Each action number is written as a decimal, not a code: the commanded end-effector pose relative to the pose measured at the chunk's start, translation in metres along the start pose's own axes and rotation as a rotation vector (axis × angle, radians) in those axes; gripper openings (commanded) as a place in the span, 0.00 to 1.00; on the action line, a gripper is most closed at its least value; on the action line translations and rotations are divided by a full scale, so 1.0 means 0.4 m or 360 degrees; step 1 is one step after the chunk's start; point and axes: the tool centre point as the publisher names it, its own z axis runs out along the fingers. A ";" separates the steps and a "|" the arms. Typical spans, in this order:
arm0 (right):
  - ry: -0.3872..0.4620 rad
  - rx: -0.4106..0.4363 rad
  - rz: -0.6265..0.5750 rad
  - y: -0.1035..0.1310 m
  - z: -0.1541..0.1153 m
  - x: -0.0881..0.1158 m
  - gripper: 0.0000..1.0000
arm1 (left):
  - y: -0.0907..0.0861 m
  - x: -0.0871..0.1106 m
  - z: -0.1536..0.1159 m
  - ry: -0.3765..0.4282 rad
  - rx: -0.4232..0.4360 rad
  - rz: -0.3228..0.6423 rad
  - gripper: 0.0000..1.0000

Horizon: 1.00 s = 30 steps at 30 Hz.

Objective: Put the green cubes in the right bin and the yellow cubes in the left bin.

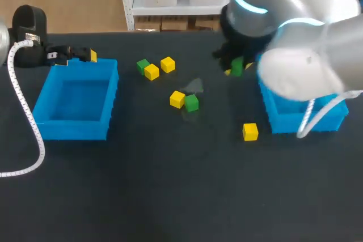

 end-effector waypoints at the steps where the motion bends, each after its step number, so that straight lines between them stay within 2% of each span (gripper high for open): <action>1: -0.0215 0.0030 0.0122 -0.113 -0.034 -0.004 0.00 | 0.004 0.002 0.000 -0.0007 0.0011 0.0003 1.00; 4: -0.0232 0.0087 0.0185 -0.169 -0.040 -0.002 0.00 | 0.004 0.002 0.000 -0.0007 0.0011 0.0003 1.00; 8: -0.0184 0.0134 0.0266 -0.231 -0.018 0.023 0.00 | 0.004 0.002 0.000 -0.0007 0.0011 0.0003 1.00; 15: -0.0071 0.0188 0.0327 -0.273 0.045 0.072 0.00 | 0.004 0.002 0.000 -0.0007 0.0011 0.0003 1.00; 16: -0.0056 0.0202 0.0341 -0.280 0.055 0.078 0.33 | 0.004 0.002 0.000 -0.0007 0.0011 0.0003 1.00; 17: -0.0049 0.0216 0.0348 -0.288 0.062 0.082 0.70 | 0.004 0.002 0.000 -0.0007 0.0011 0.0003 1.00; 18: -0.0039 0.0224 0.0358 -0.296 0.068 0.084 0.98 | 0.004 0.002 0.000 -0.0007 0.0011 0.0003 1.00; 24: -0.0065 0.0237 0.0345 -0.312 0.051 0.075 1.00 | 0.004 0.002 0.000 -0.0007 0.0011 0.0003 1.00; 29: -0.0156 0.0159 0.0092 -0.250 -0.002 0.039 1.00 | 0.004 0.002 0.000 -0.0007 0.0011 0.0003 1.00; 30: -0.0174 0.0134 -0.0005 -0.226 -0.017 0.031 1.00 | 0.004 0.002 0.000 -0.0007 0.0011 0.0003 1.00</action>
